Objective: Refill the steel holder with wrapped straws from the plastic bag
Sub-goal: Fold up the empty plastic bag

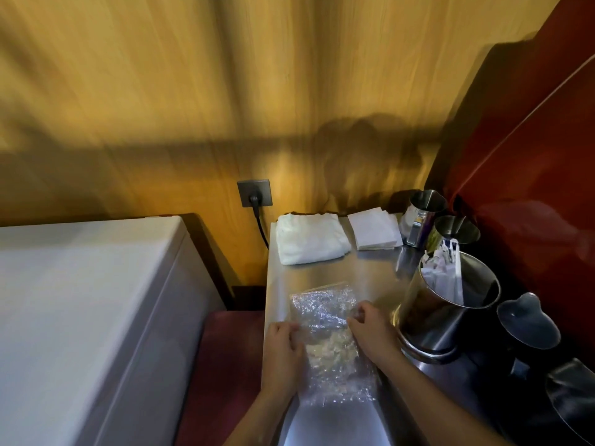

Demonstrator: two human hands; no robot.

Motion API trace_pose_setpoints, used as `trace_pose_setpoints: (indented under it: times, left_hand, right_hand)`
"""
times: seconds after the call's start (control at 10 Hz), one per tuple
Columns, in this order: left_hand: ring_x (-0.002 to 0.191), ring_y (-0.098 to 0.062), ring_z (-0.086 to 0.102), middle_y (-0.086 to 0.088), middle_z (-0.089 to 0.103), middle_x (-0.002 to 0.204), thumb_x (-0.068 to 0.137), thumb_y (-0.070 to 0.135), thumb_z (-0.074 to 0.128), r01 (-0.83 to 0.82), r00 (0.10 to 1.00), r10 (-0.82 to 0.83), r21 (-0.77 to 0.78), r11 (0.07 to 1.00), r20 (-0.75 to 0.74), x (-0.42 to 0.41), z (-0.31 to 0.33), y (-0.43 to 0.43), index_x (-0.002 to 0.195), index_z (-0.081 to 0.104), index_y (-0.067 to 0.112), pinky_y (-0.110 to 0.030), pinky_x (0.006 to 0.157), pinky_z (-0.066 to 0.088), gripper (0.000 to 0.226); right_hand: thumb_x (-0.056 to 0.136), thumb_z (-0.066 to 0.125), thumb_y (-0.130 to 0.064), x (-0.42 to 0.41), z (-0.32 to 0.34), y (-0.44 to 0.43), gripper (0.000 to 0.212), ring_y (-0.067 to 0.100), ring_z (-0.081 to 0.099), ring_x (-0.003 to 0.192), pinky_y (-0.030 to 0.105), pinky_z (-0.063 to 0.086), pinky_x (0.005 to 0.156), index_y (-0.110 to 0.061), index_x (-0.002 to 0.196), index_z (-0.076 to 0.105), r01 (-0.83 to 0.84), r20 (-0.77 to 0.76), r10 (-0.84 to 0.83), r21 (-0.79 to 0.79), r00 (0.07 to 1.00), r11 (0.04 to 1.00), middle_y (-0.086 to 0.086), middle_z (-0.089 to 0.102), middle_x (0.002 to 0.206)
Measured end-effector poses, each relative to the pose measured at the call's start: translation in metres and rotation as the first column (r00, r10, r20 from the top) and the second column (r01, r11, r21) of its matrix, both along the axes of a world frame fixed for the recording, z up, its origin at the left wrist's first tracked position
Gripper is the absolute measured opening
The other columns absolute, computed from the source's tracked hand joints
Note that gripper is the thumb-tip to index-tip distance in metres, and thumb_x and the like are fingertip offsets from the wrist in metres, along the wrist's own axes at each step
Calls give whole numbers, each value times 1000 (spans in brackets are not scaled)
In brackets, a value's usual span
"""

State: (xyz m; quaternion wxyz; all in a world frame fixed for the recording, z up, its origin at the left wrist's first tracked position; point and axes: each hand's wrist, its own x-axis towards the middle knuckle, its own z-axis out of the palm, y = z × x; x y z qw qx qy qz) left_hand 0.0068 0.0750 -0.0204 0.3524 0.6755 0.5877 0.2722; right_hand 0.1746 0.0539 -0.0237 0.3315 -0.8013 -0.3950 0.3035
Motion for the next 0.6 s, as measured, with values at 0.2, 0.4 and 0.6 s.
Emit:
trace_pose_setpoints:
  times: [0.2, 0.4, 0.6]
  left_hand:
    - [92, -32, 58, -14, 64, 103, 74, 1, 65, 222, 933, -136, 235, 946, -334, -6, -5, -3, 94, 67, 2, -38, 83, 47, 20]
    - [82, -27, 68, -10, 71, 96, 64, 10, 78, 388, 845, -191, 325, 862, -500, -12, -1, -2, 89, 69, 9, -30, 68, 55, 27]
    - [117, -19, 48, 3, 52, 128, 87, 37, 38, 403, 813, -192, 294, 867, -550, -17, 8, 11, 121, 50, 21, -30, 92, 36, 39]
  right_hand:
    - [84, 50, -19, -4, -6, -1, 19, 30, 53, 97, 38, 40, 82, -8, 99, 54, -81, 398, 89, -38, 913, 996, 12, 60, 103]
    - [87, 46, -28, -2, -4, -4, 27, 29, 52, 105, 36, 37, 87, -11, 107, 54, -107, 540, 158, -124, 826, 986, 11, 59, 111]
    - [85, 50, -29, 6, 13, -1, 28, 32, 52, 107, 36, 39, 87, -10, 105, 51, -150, 539, 206, -145, 817, 978, 13, 57, 113]
